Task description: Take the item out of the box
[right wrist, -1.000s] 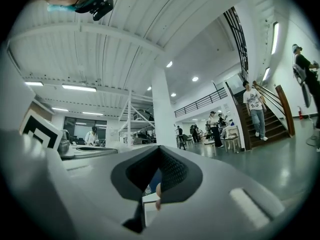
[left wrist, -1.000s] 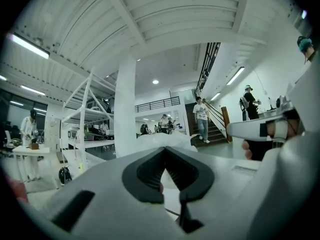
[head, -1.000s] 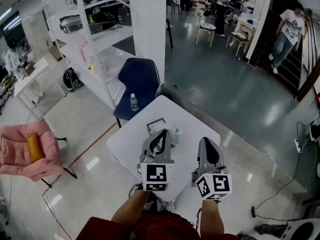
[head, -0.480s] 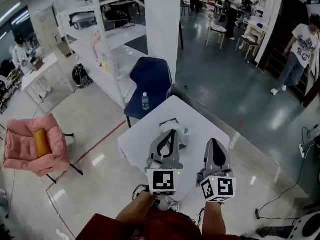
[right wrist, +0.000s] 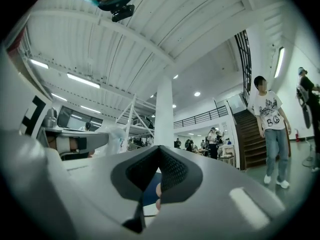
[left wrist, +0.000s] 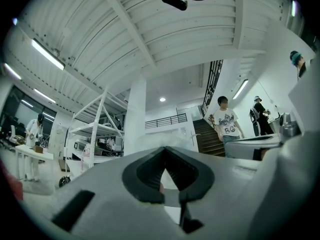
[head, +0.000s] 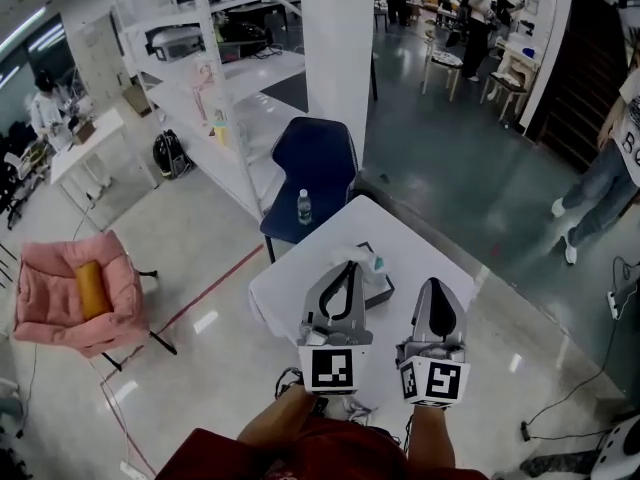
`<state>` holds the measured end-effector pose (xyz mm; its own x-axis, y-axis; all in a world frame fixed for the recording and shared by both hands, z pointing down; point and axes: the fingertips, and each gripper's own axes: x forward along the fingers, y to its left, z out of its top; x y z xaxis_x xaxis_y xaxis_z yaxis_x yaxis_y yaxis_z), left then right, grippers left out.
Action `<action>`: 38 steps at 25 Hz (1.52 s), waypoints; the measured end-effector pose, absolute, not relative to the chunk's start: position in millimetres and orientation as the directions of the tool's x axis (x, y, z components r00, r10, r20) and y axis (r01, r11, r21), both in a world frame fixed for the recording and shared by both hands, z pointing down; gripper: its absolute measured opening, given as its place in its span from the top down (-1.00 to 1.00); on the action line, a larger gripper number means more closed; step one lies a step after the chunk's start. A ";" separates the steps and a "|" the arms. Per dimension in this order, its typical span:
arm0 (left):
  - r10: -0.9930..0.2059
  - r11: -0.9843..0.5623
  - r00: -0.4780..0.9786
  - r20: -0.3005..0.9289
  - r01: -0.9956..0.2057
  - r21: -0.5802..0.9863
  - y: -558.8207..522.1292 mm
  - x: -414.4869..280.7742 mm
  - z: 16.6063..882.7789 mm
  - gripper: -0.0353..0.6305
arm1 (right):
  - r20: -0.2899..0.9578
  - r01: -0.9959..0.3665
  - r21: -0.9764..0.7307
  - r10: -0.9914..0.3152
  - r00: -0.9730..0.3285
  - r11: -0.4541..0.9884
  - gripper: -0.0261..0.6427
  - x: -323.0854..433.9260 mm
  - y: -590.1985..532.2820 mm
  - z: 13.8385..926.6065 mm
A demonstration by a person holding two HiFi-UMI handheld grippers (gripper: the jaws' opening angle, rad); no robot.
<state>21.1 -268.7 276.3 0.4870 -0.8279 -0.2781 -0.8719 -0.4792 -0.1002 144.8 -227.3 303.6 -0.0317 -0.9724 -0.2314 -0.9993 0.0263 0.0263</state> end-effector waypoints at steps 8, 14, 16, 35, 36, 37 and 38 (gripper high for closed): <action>-0.823 -0.462 0.491 -0.287 -0.871 -0.167 -273.2 20.1 281.6 0.88 | -0.270 -0.998 0.051 -0.962 -0.042 0.029 0.92 137.8 -237.7 302.0; -0.823 -0.456 0.474 -0.312 -0.880 -0.133 -275.8 20.8 278.9 0.88 | -0.272 -0.997 0.059 -0.960 -0.065 0.050 0.92 137.3 -241.8 297.0; -0.826 -0.456 0.473 -0.308 -0.881 -0.129 -275.7 21.5 280.7 0.88 | -0.273 -0.997 0.063 -0.960 -0.069 0.054 0.92 137.5 -241.5 296.9; -0.830 -0.465 0.454 -0.325 -0.884 -0.049 -271.0 22.8 283.5 0.88 | -0.242 -0.993 0.089 -0.966 -0.093 0.073 0.92 136.3 -236.6 301.5; -0.828 -0.467 0.455 -0.328 -0.883 -0.047 -270.5 23.5 282.3 0.88 | -0.240 -0.993 0.088 -0.966 -0.094 0.075 0.92 136.7 -236.4 301.3; -0.826 -0.468 0.462 -0.322 -0.881 -0.062 -269.7 24.1 282.5 0.88 | -0.238 -0.993 0.087 -0.967 -0.094 0.075 0.92 137.0 -235.7 301.1; -0.826 -0.469 0.471 -0.310 -0.879 -0.089 -268.6 24.7 283.5 0.88 | -0.237 -0.993 0.086 -0.967 -0.094 0.075 0.92 137.2 -234.5 300.8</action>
<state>24.7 -268.6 283.5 0.4713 -0.8256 -0.3103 -0.8790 -0.4685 -0.0887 137.2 -234.5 300.8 -0.0935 -0.9669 -0.2373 -0.9935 0.0750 0.0861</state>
